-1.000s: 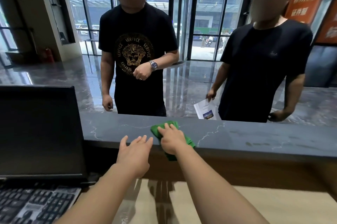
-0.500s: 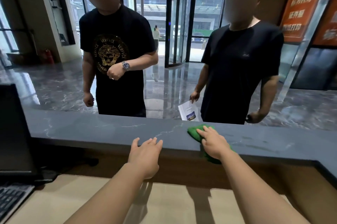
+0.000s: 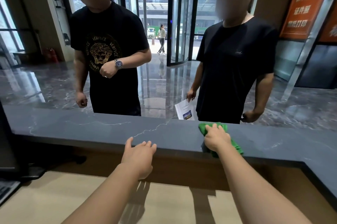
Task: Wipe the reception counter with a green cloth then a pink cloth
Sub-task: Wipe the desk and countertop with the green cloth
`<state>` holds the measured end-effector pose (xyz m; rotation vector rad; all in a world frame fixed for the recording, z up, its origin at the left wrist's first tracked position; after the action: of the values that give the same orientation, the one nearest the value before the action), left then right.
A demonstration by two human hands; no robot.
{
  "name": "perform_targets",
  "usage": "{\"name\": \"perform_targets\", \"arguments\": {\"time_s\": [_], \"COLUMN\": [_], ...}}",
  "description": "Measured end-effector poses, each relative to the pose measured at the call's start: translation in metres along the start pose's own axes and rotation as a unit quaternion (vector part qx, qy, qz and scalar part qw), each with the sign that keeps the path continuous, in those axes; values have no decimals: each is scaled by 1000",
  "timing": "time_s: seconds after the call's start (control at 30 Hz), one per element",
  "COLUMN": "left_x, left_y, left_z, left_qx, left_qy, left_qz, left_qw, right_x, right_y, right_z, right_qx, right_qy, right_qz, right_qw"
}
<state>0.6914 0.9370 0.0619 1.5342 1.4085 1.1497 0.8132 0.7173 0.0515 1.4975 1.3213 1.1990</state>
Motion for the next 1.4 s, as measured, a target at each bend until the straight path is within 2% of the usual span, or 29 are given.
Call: {"name": "perform_targets", "arguments": {"time_s": [0.23,0.37,0.53,0.77,0.87,1.03,1.23,1.4], "left_x": [4,5,0,-14,-28,-52,-75,-91], "left_y": [-5,-4,0,2,2,7,9,12], "left_z": [4,5,6,1,-6,-16,-15,-9], "left_qx": [13,20,30,2,-2,-6,-15,-11], "left_qy": [4,4,15,27,4,-28,-27,-31], "left_qz": [2,11,30,30,25,17,17,27], "left_qw": [1000,1000,999,999,1000,999,999,999], "right_x": [142,167,109,-61,-108,-85,-3,-12], "right_y": [-16,-21,-10,17,19,12,-14,-12], "right_z": [22,28,38,29,15,-10,-29,-26], "right_qx": [65,92,66,26,29,-14,-12,35], "right_qy": [209,267,218,45,9,-6,116,169], "right_qz": [-39,-69,-45,-12,17,40,9,-9], "right_qw": [975,957,973,999,999,999,993,985]}}
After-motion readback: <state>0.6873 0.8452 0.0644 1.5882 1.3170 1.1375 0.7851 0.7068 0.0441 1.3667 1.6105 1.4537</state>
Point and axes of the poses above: each hand's wrist, its own z-axis towards the middle knuckle, its own y-axis out of the back of the hand, x = y × z, the point moved 3 cm from there along z, towards the middle knuckle, and after that the axes turned 13 degrees about x, right-handed, at the moved point
